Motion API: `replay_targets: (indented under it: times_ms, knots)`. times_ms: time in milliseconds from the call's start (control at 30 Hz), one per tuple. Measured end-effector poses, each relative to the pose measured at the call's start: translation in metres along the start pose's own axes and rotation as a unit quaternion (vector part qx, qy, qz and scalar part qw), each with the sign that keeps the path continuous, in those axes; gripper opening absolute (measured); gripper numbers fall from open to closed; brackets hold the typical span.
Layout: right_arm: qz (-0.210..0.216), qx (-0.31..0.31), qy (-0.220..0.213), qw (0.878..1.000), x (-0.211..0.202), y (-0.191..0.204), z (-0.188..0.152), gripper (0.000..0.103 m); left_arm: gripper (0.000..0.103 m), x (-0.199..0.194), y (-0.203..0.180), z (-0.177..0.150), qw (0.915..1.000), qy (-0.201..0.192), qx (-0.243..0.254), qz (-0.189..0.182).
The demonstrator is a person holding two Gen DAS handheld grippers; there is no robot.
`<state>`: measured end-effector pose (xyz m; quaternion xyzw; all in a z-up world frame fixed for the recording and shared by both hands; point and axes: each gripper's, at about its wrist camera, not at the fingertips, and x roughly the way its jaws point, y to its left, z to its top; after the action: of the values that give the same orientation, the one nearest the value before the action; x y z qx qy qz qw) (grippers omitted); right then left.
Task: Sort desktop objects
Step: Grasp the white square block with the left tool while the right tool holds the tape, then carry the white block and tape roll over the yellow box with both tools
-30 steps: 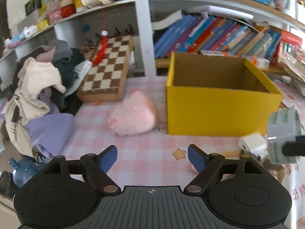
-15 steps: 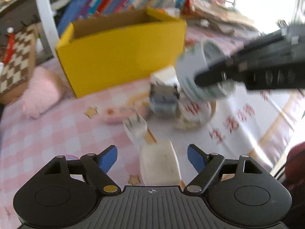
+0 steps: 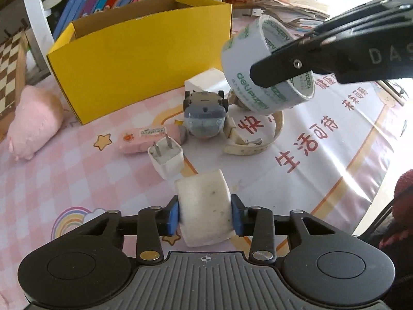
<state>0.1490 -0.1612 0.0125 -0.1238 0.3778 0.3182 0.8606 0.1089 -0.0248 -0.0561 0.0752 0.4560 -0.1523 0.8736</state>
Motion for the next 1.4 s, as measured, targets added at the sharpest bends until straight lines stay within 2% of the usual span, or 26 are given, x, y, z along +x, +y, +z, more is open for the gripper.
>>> replay_targets:
  times_ms: [200,433,800,1067,1400]
  knots:
    - [0.003,-0.004,0.002,1.0,0.002,0.003,0.003,0.005,0.034,-0.032,0.011,0.006,0.9981,-0.05,-0.022,0.028]
    - [0.0,-0.002,-0.011,1.0,-0.001,0.0,0.009,0.005,0.034,-0.047,0.03,0.026,0.9927,-0.099,-0.053,0.046]
    - [-0.005,-0.004,-0.022,1.0,-0.007,-0.002,0.016,0.005,0.034,-0.055,0.025,0.037,0.9906,-0.125,-0.04,0.037]
    - [-0.011,0.002,-0.03,0.999,-0.015,0.014,0.013,0.005,0.034,-0.072,0.032,0.028,0.989,-0.138,-0.037,0.038]
    - [-0.033,0.004,-0.035,0.999,-0.026,0.037,0.011,0.005,0.034,-0.09,0.038,0.023,0.9869,-0.159,0.006,0.026]
